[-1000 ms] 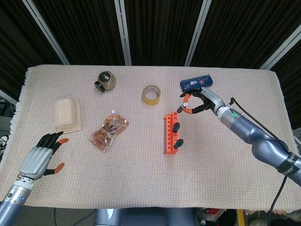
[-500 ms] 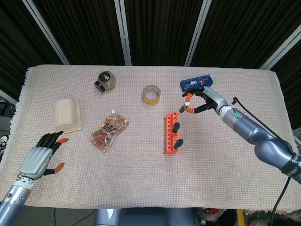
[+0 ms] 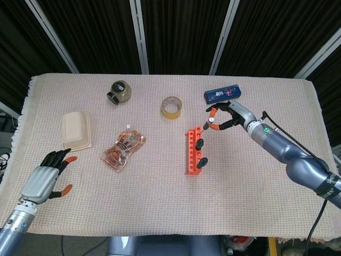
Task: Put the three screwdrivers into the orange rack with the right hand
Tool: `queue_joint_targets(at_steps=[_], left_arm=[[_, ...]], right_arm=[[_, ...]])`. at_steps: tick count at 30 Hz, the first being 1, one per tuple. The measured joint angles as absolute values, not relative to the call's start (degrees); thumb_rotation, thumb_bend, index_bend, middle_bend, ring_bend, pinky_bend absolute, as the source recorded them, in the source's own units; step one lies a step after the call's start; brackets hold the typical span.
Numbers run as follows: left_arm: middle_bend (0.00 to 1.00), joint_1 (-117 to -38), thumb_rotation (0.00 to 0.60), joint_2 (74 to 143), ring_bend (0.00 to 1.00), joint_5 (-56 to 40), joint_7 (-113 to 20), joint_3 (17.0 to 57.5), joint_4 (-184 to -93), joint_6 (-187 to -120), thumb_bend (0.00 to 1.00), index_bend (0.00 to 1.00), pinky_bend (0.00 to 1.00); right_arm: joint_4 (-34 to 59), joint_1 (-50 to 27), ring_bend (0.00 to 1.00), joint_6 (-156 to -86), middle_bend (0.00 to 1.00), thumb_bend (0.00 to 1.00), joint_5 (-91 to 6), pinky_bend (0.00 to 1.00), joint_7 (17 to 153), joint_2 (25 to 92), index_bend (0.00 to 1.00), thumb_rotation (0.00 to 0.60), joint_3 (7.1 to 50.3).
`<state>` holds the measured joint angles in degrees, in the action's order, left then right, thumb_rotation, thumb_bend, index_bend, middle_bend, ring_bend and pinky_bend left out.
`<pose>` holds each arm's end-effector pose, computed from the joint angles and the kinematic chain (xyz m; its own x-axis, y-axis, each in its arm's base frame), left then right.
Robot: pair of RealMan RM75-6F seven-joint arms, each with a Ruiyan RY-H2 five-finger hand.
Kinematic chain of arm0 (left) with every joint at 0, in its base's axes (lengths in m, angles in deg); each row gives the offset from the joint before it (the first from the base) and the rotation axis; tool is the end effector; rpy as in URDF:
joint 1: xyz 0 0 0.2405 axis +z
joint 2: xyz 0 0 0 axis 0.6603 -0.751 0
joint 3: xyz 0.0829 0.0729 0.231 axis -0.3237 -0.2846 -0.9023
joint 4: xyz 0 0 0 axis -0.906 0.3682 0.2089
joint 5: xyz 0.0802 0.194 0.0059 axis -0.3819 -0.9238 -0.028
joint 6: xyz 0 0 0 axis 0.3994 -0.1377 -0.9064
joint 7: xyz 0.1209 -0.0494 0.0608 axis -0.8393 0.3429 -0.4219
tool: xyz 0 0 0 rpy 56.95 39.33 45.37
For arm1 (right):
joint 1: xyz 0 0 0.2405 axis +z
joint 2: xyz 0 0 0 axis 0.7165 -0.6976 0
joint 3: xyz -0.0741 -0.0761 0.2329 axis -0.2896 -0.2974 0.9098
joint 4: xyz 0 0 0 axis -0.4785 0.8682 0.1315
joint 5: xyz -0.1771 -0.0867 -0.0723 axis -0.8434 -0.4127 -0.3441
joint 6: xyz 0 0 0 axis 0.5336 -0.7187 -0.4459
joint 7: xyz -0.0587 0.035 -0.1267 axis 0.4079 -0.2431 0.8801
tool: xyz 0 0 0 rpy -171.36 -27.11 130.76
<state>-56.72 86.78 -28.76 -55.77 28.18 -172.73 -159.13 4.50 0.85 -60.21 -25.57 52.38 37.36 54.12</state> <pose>-0.2516 0.2046 0.1122 0.3950 0.2759 0.8763 0.9176 -0.1656 -0.3614 -0.1260 -0.4373 0.1382 -0.4498 -0.5709 0.6869 -0.8890 0.2119 -0.4061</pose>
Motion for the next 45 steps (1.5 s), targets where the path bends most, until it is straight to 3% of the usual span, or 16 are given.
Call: queue_joint_targets(at_steps=[45], left_arm=[[0.00,-56.43,0.600,86.77,0.00,-28.25,-55.68,27.79,-172.33,-158.84,0.29,0.16,0.00]], right_arm=[[13.82,8.19,0.00,-61.06,0.25,0.35,-24.28,0.00,52.06,44.98,0.59,0.600,44.85]])
